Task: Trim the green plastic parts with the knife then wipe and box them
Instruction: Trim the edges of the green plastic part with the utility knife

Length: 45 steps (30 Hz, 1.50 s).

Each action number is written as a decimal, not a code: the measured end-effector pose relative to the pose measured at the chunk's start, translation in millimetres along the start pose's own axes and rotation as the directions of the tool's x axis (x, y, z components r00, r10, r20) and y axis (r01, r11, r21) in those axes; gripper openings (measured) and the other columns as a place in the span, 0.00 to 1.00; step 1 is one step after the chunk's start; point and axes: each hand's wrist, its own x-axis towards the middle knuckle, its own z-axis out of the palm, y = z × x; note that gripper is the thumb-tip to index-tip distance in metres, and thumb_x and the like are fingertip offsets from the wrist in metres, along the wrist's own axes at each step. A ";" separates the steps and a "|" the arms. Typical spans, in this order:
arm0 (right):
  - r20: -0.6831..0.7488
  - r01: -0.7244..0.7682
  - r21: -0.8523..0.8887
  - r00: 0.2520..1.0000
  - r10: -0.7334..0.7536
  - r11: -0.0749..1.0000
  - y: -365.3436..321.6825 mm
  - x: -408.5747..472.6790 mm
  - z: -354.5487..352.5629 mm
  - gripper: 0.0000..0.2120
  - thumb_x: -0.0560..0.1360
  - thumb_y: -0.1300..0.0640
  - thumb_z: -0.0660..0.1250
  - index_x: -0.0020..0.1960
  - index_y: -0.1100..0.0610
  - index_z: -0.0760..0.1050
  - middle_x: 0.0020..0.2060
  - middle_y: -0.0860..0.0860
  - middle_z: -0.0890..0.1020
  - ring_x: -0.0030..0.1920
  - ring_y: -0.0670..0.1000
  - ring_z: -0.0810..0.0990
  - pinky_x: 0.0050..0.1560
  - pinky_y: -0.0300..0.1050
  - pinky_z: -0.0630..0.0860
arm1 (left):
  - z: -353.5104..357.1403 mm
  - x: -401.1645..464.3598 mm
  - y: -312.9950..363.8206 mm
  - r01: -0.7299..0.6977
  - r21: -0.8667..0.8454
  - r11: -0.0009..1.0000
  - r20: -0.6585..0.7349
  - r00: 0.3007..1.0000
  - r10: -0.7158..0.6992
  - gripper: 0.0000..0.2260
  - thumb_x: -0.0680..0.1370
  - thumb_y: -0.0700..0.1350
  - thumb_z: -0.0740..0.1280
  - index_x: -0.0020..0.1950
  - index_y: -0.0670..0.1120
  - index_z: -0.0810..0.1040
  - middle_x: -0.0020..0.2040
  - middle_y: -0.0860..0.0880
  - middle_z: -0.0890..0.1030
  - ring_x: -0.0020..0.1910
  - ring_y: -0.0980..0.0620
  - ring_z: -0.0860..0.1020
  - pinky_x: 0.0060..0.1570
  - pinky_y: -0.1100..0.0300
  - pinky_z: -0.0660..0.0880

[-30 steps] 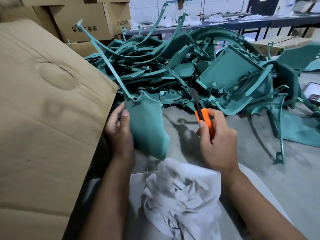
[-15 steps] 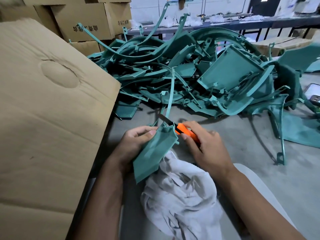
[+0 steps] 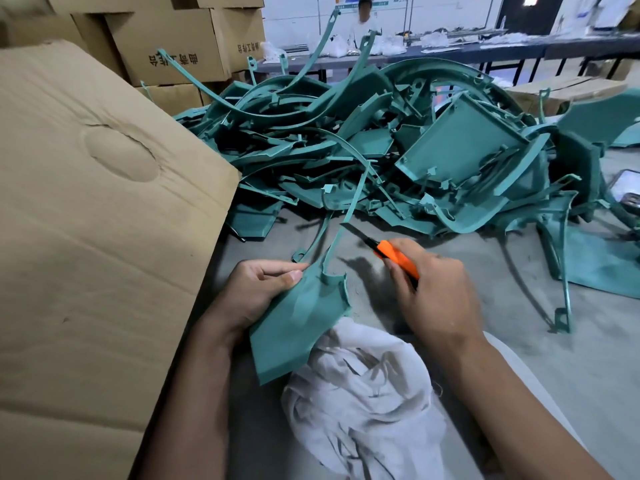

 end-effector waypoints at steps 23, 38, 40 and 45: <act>0.336 0.025 0.181 0.938 -0.086 0.983 0.5 -0.5 0.9 0.07 0.81 0.49 0.69 0.59 0.43 0.82 0.37 0.43 0.84 0.36 0.48 0.81 0.43 0.52 0.80 | -19.1 3.2 -7.9 0.055 0.305 0.951 -0.085 0.996 -0.031 0.07 0.77 0.35 0.74 0.50 0.46 0.87 0.44 0.45 0.88 0.43 0.50 0.84 0.50 0.56 0.79; 0.285 0.002 -0.028 0.958 0.006 1.000 1.1 1.2 1.0 0.07 0.80 0.47 0.68 0.57 0.45 0.81 0.39 0.45 0.85 0.40 0.53 0.82 0.40 0.51 0.79 | -19.4 4.5 -11.1 0.051 0.323 0.945 -0.047 0.998 -0.038 0.07 0.77 0.36 0.73 0.50 0.47 0.87 0.44 0.47 0.88 0.41 0.54 0.84 0.50 0.57 0.80; 0.254 -0.020 -0.069 0.966 0.037 0.997 3.2 1.5 0.3 0.06 0.81 0.47 0.68 0.56 0.45 0.81 0.37 0.46 0.84 0.38 0.55 0.81 0.39 0.52 0.79 | -19.5 4.5 -11.8 0.060 0.317 0.947 -0.043 0.998 -0.049 0.07 0.77 0.35 0.73 0.50 0.45 0.87 0.43 0.47 0.88 0.39 0.56 0.84 0.44 0.62 0.81; 0.127 -0.090 -0.151 0.986 0.109 0.984 7.5 2.9 0.5 0.11 0.81 0.46 0.65 0.61 0.43 0.81 0.40 0.50 0.83 0.38 0.58 0.80 0.34 0.46 0.70 | -19.8 4.7 -11.8 0.054 0.339 0.939 -0.031 0.998 -0.047 0.06 0.78 0.35 0.72 0.51 0.44 0.87 0.43 0.46 0.88 0.38 0.57 0.83 0.43 0.62 0.80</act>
